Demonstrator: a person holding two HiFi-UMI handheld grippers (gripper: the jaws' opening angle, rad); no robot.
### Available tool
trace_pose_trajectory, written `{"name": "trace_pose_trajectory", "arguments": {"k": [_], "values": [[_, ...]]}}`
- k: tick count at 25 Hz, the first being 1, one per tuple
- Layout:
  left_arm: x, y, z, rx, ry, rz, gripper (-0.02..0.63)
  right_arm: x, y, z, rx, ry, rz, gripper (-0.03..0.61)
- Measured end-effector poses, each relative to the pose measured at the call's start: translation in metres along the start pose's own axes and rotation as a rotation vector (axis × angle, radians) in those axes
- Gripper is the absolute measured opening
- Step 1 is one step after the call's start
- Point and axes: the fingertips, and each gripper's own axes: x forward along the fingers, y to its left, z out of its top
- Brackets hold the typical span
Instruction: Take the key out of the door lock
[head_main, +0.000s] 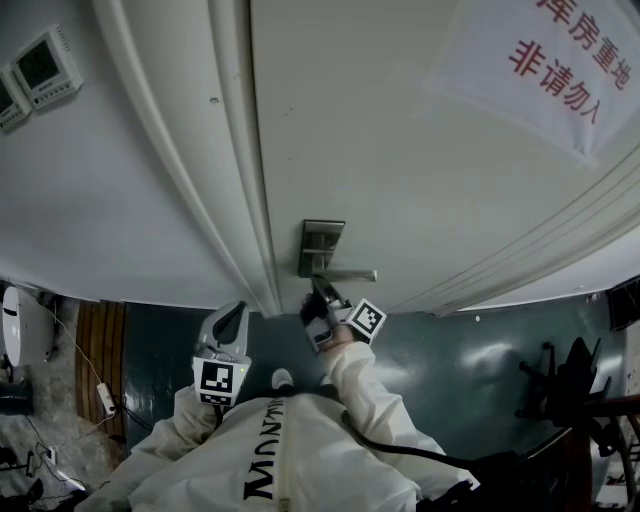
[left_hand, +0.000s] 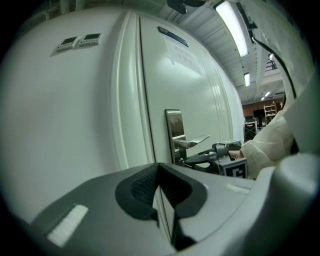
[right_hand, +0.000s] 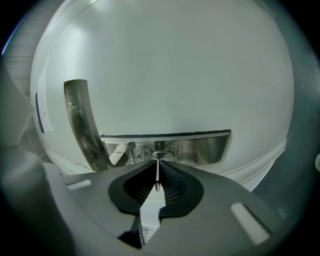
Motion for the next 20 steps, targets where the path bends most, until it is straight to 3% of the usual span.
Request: {"name": "trace_pose_trajectory", "arguments": {"k": [20], "values": [[-0.018,-0.002,-0.001,-0.01,-0.002,0.028,0.0,-0.012,0.003,-0.006,-0.008,-0.002,-0.004,0.021]]}}
